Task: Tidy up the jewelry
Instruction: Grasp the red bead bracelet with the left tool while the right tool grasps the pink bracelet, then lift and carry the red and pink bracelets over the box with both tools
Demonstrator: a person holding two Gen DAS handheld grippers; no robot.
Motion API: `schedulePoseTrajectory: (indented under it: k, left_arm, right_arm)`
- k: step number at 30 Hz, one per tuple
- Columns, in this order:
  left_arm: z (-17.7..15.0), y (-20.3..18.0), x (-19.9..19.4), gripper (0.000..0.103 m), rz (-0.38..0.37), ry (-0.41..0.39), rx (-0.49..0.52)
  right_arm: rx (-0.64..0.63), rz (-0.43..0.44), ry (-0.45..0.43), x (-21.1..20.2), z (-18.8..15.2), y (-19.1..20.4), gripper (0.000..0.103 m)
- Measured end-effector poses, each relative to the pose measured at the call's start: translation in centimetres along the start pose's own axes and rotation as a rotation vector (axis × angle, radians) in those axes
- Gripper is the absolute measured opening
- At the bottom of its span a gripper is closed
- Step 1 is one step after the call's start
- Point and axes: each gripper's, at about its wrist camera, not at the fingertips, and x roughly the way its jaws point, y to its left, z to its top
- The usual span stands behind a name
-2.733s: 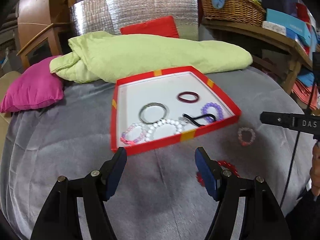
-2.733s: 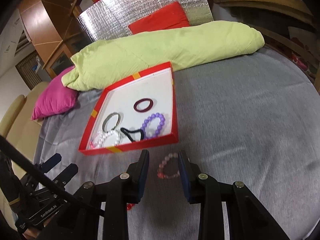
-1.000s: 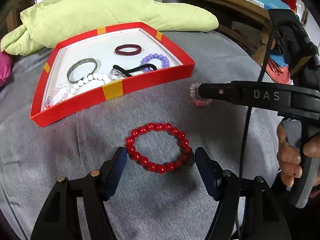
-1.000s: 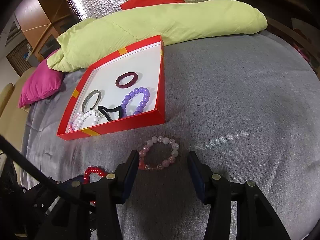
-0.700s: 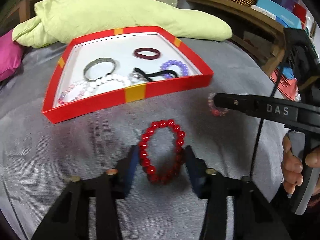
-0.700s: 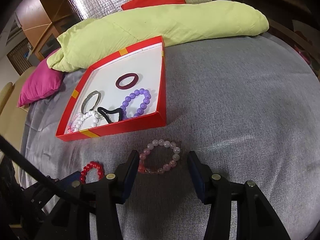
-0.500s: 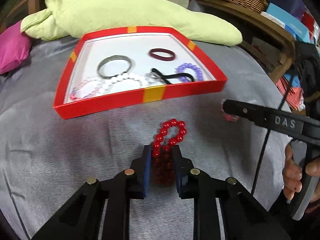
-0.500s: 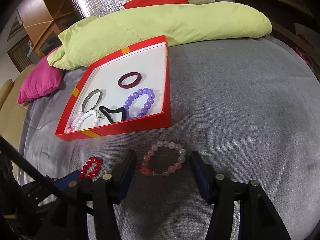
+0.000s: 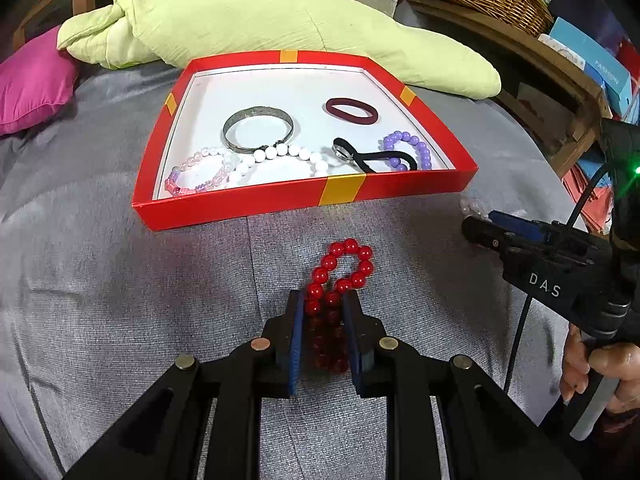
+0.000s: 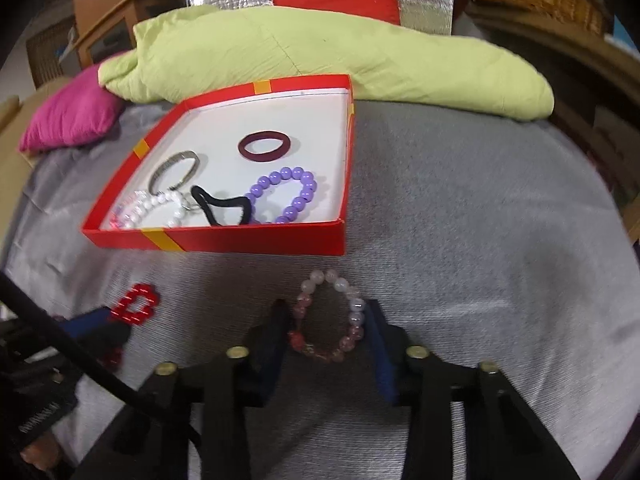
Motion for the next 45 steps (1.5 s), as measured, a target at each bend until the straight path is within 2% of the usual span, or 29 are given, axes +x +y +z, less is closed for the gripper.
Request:
schedulePoseTrajectory:
  k: [3,5,7,9,14,19,22,28,34,37,39,45]
  left_arm:
    - [0.1,-0.2,0.1,0.024,-0.006,0.008,-0.004]
    - [0.2,-0.4,0.2,0.029,-0.015,0.011,-0.002]
    - [0.3,-0.8,0.3,0.042,-0.027,0.015,0.012]
    - [0.3,-1.3,0.3,0.048,-0.03,0.015,0.034]
    - [0.2,-1.8,0.3,0.048,-0.005,0.002,0.067]
    - [0.2,-1.3,0.3,0.028,0.019,-0.008,0.066]
    - [0.2,-1.0,0.2,0.023,0.027,-0.011,0.065]
    - [0.3,-0.8,0.2,0.02,0.045,-0.013,0.06]
    - [0.5,-0.5,0.3,0.02,0.047,-0.006,0.046]
    - [0.4,-0.9,0.4,0.02,0.059,-0.003,0.062]
    - [0.4,-1.0,0.4,0.021,0.063,-0.003,0.068]
    - [0.3,-1.8,0.5,0.04,0.051,-0.007,0.1]
  right_arm:
    - [-0.015,-0.008,-0.008,-0.1,-0.1,-0.1,0.024]
    - [-0.017,-0.007,-0.01,-0.2,-0.1,-0.3,0.023]
    - [-0.02,-0.007,-0.012,-0.3,-0.1,-0.3,0.021]
    - [-0.022,-0.004,-0.012,-0.4,-0.1,-0.4,0.02]
    - [-0.016,0.015,-0.011,-0.7,-0.2,-0.5,0.019]
    - [-0.001,0.045,0.0,-0.9,-0.3,-0.4,0.019]
    - [-0.004,0.056,0.004,-0.8,-0.3,-0.1,0.019]
    - [0.001,0.066,0.009,-0.7,-0.3,0.0,0.02]
    - [0.004,0.061,0.011,-0.6,-0.2,0.0,0.022]
    - [0.004,0.057,0.013,-0.5,-0.1,-0.1,0.032]
    - [-0.006,0.048,0.008,-0.4,-0.2,0.2,0.033]
    - [-0.033,0.035,0.001,-0.3,-0.3,0.5,0.033]
